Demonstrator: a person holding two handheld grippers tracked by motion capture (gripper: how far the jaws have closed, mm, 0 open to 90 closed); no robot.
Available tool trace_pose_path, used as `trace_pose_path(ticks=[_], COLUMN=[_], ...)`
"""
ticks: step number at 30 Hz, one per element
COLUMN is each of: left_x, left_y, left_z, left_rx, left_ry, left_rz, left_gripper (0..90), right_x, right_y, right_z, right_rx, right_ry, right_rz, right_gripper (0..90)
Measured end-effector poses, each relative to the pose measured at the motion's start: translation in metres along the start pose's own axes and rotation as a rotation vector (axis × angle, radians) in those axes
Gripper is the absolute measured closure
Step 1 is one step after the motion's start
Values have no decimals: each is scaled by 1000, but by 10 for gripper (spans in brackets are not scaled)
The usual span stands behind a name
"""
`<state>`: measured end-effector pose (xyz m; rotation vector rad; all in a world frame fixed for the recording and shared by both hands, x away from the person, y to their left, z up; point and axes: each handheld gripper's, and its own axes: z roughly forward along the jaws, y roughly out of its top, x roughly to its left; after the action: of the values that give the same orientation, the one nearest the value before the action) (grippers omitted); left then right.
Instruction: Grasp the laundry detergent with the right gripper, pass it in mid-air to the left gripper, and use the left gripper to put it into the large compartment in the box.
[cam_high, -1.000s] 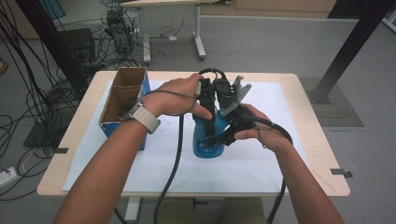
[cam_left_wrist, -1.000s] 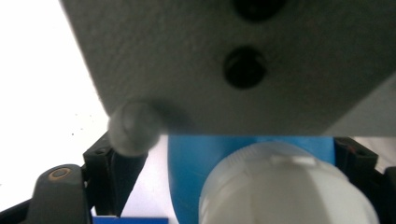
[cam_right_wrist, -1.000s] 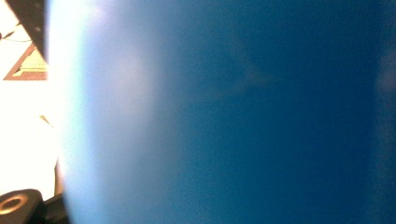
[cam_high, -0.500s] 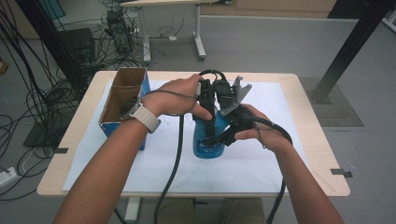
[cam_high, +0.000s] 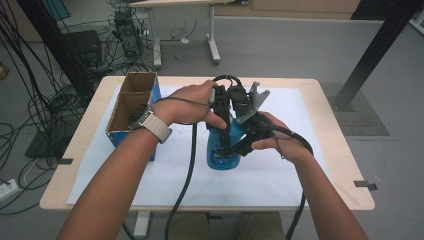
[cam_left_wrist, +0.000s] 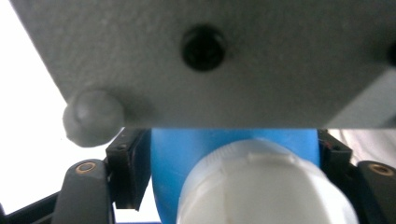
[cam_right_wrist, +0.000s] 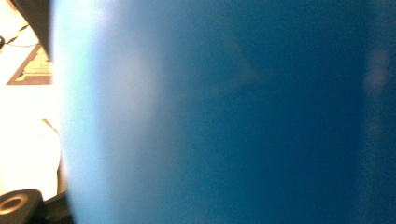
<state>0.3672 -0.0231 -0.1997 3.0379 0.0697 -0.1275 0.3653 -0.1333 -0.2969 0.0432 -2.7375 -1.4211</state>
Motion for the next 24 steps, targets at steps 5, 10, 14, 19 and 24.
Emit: trace_pose_path(ticks=[5, 10, 14, 19, 24], left_x=[0, -1, -2, -2, -2], left_y=[-1, -2, -2, -2, -2], left_z=[0, 1, 1, 1, 1], left_rx=[-9, -10, -12, -17, -14], left_ry=[-9, -5, 1, 10, 11], left_rz=[11, 8, 7, 10, 8], left_gripper=[372, 375, 377, 379, 380], right_x=[1, 1, 1, 1, 1], right_y=[1, 1, 1, 0, 0], right_z=[0, 0, 0, 0, 0], right_rx=[3, 3, 6, 7, 7], right_ry=[8, 7, 6, 4, 3], right_rz=[15, 14, 17, 16, 17], right_gripper=[436, 436, 437, 437, 437])
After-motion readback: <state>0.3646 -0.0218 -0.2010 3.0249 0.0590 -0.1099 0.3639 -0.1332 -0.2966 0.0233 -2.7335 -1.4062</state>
